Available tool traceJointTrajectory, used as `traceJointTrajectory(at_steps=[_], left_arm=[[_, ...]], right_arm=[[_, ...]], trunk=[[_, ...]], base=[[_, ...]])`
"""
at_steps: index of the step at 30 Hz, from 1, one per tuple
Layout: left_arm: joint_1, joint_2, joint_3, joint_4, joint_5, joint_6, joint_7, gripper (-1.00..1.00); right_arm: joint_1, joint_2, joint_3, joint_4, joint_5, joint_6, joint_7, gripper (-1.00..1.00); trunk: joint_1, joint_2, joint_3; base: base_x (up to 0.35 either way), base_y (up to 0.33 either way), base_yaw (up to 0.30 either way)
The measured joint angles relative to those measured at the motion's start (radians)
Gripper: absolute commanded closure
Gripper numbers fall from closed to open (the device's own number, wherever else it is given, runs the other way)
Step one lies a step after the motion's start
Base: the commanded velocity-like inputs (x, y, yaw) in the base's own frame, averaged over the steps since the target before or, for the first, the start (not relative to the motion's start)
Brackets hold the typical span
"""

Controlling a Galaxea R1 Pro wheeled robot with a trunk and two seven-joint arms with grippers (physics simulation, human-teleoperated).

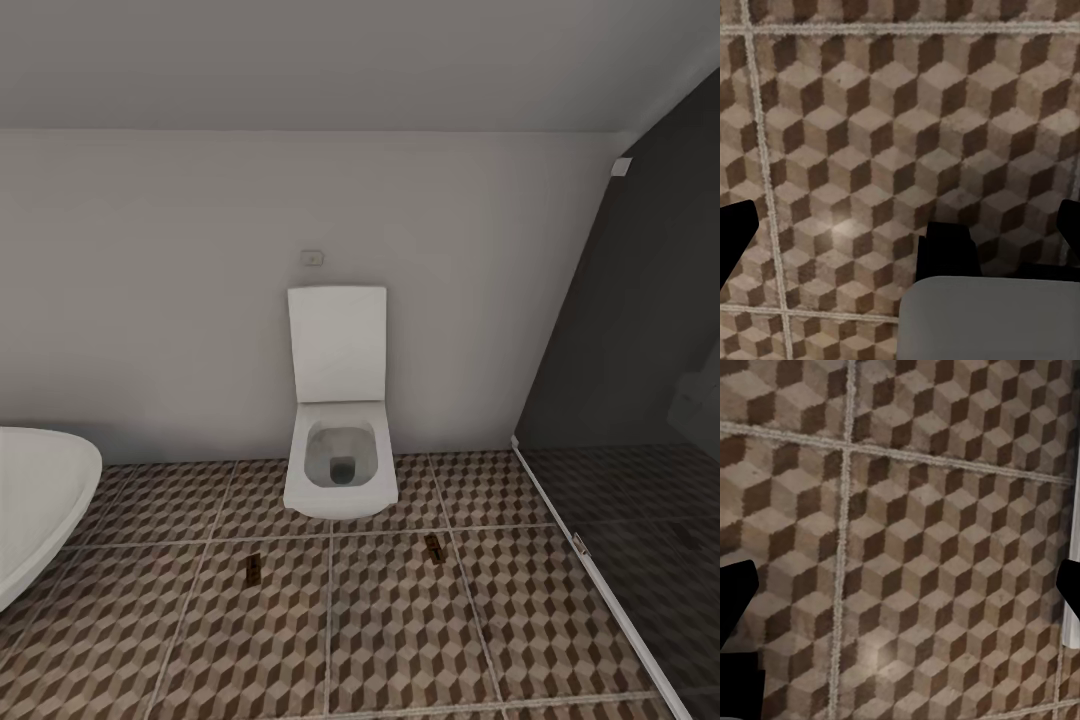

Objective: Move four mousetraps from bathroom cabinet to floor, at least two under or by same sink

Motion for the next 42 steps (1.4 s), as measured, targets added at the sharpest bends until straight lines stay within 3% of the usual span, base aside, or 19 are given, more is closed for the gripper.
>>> traceJointTrajectory(at_steps=[42], left_arm=[[0.0, 0.0, 0.0, 0.0, 0.0, 0.0, 0.0, -1.0]], right_arm=[[0.0, 0.0, 0.0, 0.0, 0.0, 0.0, 0.0, -1.0]], trunk=[[0.0, 0.0, 0.0]], base=[[0.0, 0.0, 0.0]])
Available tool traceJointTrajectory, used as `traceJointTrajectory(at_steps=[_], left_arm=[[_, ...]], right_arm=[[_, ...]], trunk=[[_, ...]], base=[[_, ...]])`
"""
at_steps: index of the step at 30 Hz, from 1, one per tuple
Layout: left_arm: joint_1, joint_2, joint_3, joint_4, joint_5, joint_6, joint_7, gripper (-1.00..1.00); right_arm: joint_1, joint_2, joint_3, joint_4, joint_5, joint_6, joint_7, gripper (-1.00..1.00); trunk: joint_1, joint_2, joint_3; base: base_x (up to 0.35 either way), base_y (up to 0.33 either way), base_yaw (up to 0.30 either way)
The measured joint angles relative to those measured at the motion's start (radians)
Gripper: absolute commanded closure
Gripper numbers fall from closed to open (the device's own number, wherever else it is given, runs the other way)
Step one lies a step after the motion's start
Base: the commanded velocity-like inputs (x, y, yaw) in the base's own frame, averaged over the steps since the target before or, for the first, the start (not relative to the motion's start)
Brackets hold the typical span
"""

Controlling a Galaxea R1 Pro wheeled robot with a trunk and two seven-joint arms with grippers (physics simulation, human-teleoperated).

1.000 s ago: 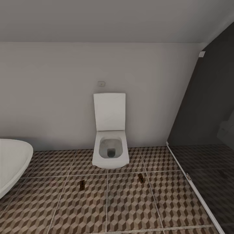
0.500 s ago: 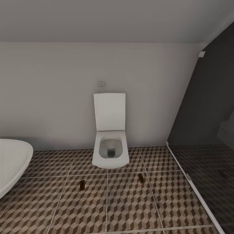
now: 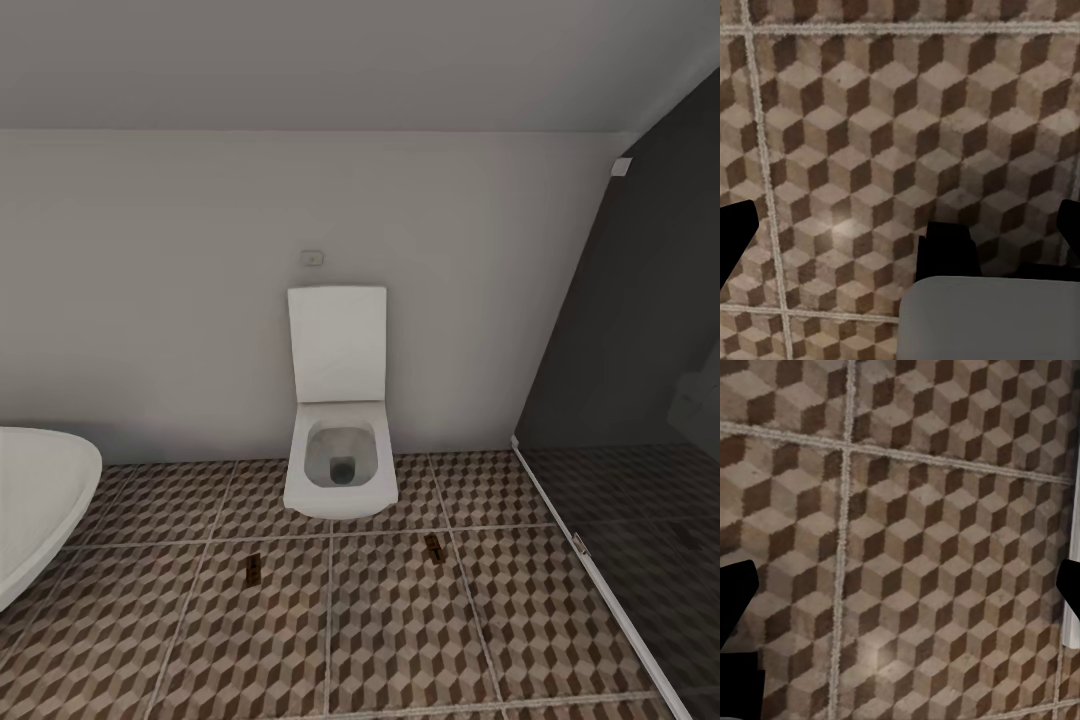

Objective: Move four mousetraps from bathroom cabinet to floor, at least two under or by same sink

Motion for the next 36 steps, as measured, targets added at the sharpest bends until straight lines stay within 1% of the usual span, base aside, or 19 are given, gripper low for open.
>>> traceJointTrajectory(at_steps=[36], left_arm=[[0.0, 0.0, 0.0, 0.0, 0.0, 0.0, 0.0, -1.0]], right_arm=[[0.0, 0.0, 0.0, 0.0, 0.0, 0.0, 0.0, -1.0]], trunk=[[0.0, 0.0, 0.0]], base=[[0.0, 0.0, 0.0]])
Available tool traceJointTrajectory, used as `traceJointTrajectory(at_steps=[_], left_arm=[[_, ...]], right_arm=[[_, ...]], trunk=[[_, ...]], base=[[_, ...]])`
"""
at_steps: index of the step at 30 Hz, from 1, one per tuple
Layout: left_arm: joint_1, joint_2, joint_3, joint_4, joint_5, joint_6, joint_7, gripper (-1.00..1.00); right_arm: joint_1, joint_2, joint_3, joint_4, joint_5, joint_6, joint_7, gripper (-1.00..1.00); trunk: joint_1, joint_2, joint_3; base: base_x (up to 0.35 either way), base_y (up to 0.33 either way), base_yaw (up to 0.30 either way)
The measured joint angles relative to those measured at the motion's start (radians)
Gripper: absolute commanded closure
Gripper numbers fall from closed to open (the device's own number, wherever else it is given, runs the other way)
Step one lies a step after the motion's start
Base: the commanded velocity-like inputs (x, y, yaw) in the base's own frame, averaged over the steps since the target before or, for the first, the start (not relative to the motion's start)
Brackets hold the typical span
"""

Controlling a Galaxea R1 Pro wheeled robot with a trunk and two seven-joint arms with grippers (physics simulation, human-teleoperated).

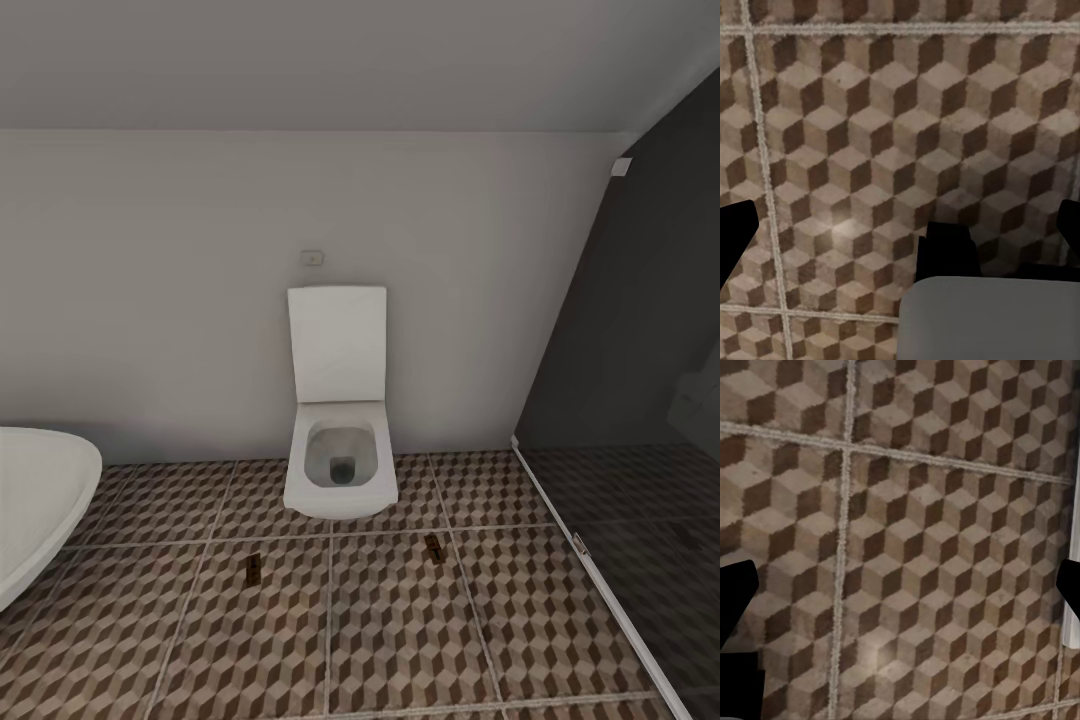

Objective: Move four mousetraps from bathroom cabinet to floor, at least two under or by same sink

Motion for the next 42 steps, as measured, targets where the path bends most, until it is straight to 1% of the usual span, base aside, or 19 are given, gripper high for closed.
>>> traceJointTrajectory(at_steps=[42], left_arm=[[0.0, 0.0, 0.0, 0.0, 0.0, 0.0, 0.0, -1.0]], right_arm=[[0.0, 0.0, 0.0, 0.0, 0.0, 0.0, -0.001, -1.0]], trunk=[[0.0, 0.0, 0.0]], base=[[0.0, 0.0, 0.0]])
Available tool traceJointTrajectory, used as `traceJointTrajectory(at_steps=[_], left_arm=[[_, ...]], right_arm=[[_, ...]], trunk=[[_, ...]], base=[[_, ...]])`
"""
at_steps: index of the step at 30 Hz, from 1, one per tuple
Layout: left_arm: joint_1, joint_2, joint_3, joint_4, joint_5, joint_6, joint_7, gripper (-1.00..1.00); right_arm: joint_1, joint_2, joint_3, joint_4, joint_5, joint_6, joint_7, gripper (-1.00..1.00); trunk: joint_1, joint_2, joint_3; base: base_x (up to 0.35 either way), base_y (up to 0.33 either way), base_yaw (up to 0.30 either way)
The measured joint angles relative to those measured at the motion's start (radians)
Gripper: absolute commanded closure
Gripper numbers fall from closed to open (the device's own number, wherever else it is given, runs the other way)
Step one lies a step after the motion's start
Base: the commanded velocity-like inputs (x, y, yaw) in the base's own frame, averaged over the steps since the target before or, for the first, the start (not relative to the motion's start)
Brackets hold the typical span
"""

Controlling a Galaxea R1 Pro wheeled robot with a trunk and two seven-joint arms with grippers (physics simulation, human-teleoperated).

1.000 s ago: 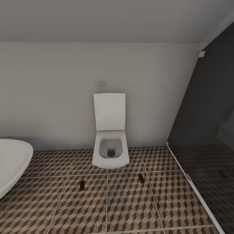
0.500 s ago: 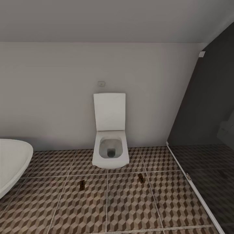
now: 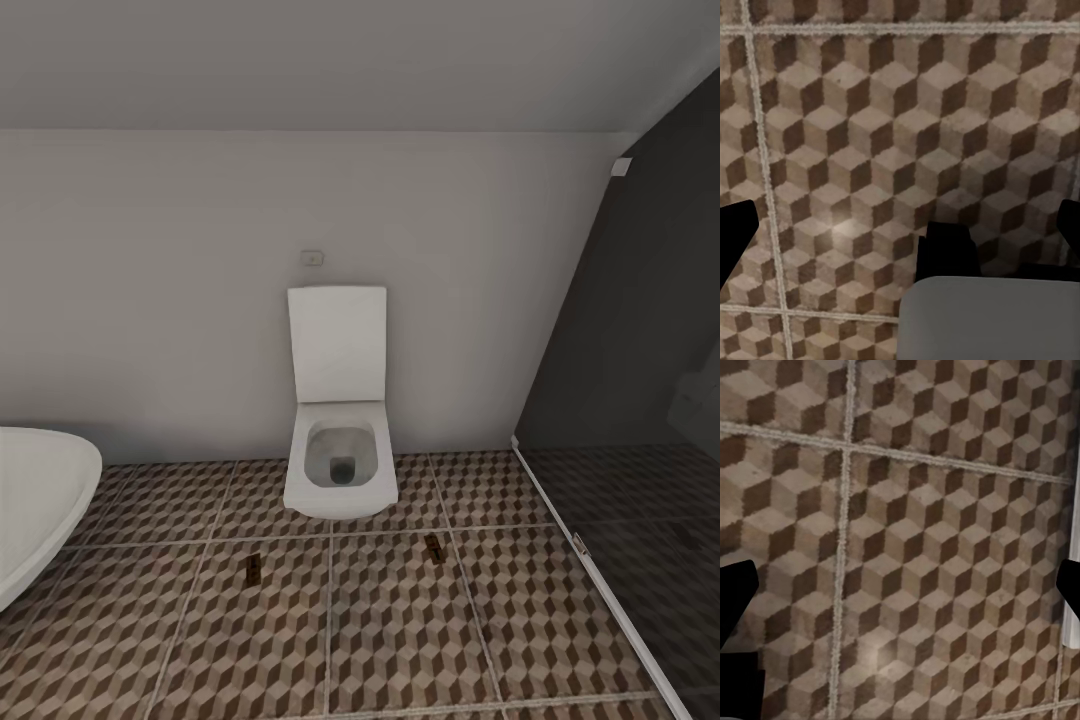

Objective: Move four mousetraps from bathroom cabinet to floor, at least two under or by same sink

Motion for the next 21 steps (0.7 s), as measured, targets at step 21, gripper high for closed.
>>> traceJointTrajectory(at_steps=[21], left_arm=[[0.0, 0.0, 0.0, 0.0, 0.0, 0.0, 0.0, -1.0]], right_arm=[[0.0, -0.001, 0.0, 0.0, 0.0, 0.0, 0.0, -1.0]], trunk=[[0.0, 0.0, 0.0]], base=[[0.0, 0.0, 0.0]])
